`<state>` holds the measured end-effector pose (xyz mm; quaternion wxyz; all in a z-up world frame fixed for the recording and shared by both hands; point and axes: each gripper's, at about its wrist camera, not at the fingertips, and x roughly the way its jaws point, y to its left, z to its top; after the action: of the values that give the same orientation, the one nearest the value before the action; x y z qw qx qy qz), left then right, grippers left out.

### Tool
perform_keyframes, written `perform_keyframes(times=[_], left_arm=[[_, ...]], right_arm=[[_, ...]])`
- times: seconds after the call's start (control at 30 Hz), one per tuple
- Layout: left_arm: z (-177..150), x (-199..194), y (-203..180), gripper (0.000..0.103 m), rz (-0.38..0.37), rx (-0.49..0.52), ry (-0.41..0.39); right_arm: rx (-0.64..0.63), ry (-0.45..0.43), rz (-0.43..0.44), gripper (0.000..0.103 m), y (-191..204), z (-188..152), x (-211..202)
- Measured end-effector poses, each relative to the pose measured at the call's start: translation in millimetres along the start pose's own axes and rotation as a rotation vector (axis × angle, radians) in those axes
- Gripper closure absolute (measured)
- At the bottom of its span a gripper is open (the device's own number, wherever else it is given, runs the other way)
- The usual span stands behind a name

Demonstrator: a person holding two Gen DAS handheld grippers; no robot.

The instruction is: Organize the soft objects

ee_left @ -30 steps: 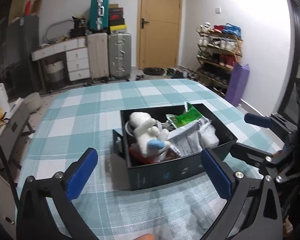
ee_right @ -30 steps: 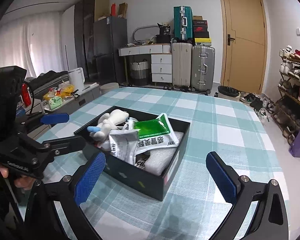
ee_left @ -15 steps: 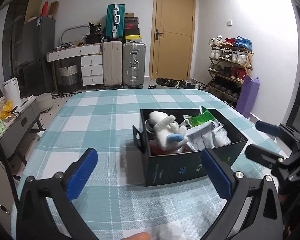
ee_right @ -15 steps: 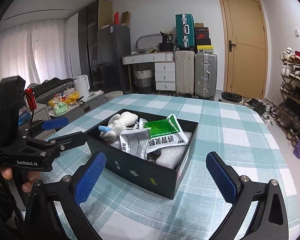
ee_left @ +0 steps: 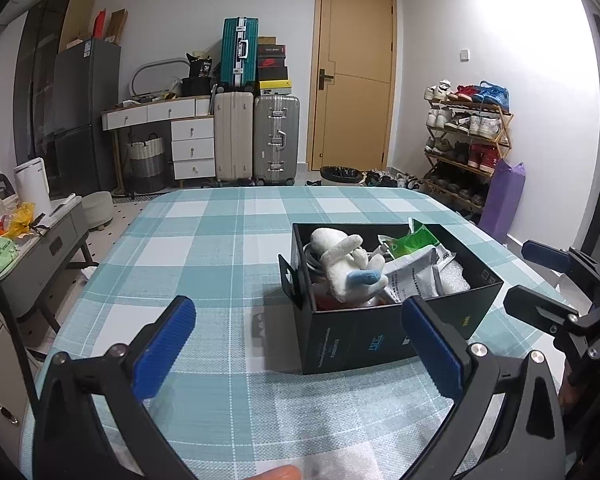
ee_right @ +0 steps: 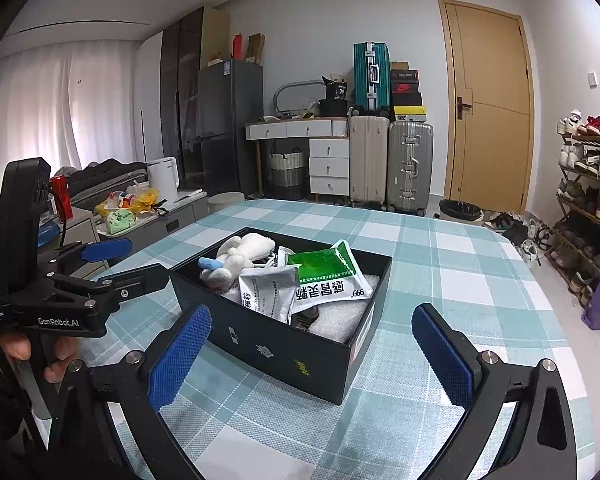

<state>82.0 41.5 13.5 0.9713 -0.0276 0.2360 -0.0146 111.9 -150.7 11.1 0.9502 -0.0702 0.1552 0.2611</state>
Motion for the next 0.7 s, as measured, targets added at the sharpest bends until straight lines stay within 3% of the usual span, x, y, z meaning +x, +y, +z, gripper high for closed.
perform_keyframes(times=[0.7], left_arm=[[-0.9,-2.2,0.5,0.0,0.011,0.0,-0.019]], right_arm=[[-0.01,-0.041,-0.019,0.001,2.6,-0.5,-9.7]])
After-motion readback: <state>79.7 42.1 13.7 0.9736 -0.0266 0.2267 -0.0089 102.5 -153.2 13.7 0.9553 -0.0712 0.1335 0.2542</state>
